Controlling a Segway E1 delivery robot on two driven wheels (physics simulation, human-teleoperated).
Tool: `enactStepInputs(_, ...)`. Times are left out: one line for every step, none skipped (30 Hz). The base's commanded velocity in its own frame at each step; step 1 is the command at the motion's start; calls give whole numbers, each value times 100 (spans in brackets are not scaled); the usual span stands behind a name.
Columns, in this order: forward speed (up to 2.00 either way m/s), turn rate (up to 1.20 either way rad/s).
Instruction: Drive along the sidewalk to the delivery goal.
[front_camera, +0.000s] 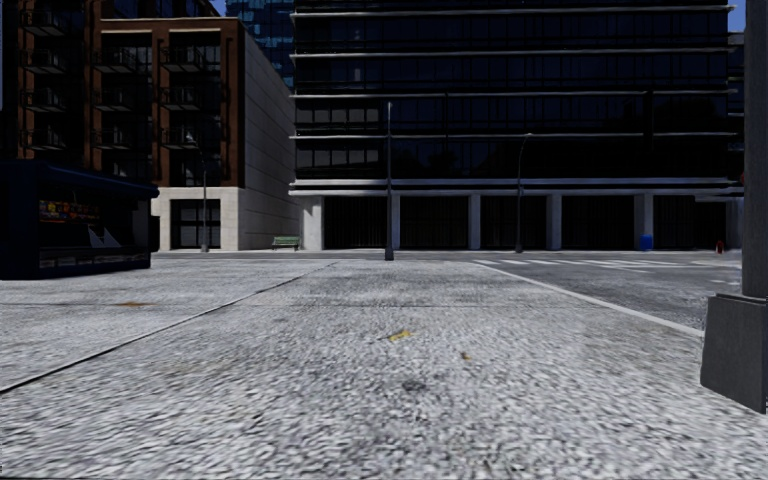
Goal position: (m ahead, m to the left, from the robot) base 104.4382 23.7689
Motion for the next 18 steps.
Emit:
enactStepInputs(200,0)
enactStepInputs(200,0)
enactStepInputs(200,0)
enactStepInputs(200,0)
enactStepInputs(200,0)
enactStepInputs(200,0)
enactStepInputs(200,0)
enactStepInputs(200,0)
enactStepInputs(200,0)
enactStepInputs(200,0)
enactStepInputs(200,0)
enactStepInputs(200,0)
enactStepInputs(200,0)
enactStepInputs(200,0)
enactStepInputs(200,0)
enactStepInputs(200,0)
enactStepInputs(200,0)
enactStepInputs(200,0)
